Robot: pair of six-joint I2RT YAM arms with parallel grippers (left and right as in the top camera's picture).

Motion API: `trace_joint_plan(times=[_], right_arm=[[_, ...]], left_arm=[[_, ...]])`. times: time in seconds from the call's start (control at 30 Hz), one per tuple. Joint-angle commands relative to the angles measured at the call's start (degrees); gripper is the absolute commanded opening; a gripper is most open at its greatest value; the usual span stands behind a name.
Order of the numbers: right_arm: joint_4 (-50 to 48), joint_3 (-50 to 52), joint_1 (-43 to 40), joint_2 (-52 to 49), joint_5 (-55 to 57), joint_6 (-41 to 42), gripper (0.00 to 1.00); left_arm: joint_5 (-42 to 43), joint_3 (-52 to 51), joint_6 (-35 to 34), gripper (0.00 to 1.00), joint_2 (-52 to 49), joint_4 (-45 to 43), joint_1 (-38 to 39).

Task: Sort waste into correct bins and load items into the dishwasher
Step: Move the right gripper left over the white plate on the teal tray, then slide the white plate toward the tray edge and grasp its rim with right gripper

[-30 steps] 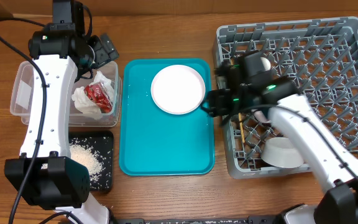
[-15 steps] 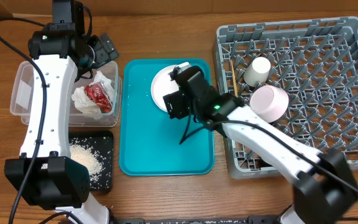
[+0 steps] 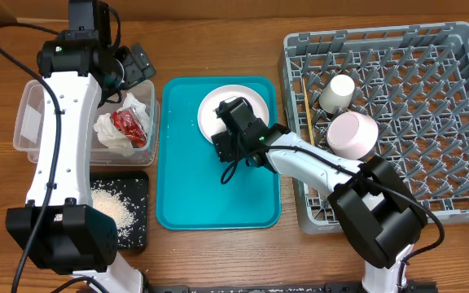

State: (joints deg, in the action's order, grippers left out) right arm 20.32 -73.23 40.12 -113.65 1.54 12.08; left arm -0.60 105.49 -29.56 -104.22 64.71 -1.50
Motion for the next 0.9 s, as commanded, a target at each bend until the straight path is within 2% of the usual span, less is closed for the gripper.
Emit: trace_joint_plan(times=[0.0,0.07,0.13,0.23,0.43,0.53,0.87], right_arm=[[1.07,-1.03,-0.04,-0.5,-1.29,-0.07,0.57],[1.2,-1.03,-0.04,-0.5,-2.38,-0.04,0.39],[1.16,-1.03,-0.04,-0.5,-2.99,-0.04,0.28],[1.18,-1.03,-0.04,-0.5,-2.97,-0.04,0.19],[1.27,-0.98,-0.04,-0.5,-2.97,-0.04,0.15],[1.49,-0.98,-0.04,-0.5,-2.97,-0.04,0.04],[1.4,-0.98,-0.04,-0.5,-2.95,-0.04,0.04]], left_arm=[[0.22,0.83,0.68,1.0,0.79,-0.24,0.39],[0.22,0.83,0.68,1.0,0.79,-0.24,0.39],[0.22,0.83,0.68,1.0,0.79,-0.22,0.39],[0.22,0.83,0.68,1.0,0.79,-0.22,0.46],[0.22,0.83,0.68,1.0,0.79,-0.22,0.44],[0.22,0.83,0.68,1.0,0.79,-0.24,0.37],[0.22,0.83,0.68,1.0,0.79,-0.24,0.39]])
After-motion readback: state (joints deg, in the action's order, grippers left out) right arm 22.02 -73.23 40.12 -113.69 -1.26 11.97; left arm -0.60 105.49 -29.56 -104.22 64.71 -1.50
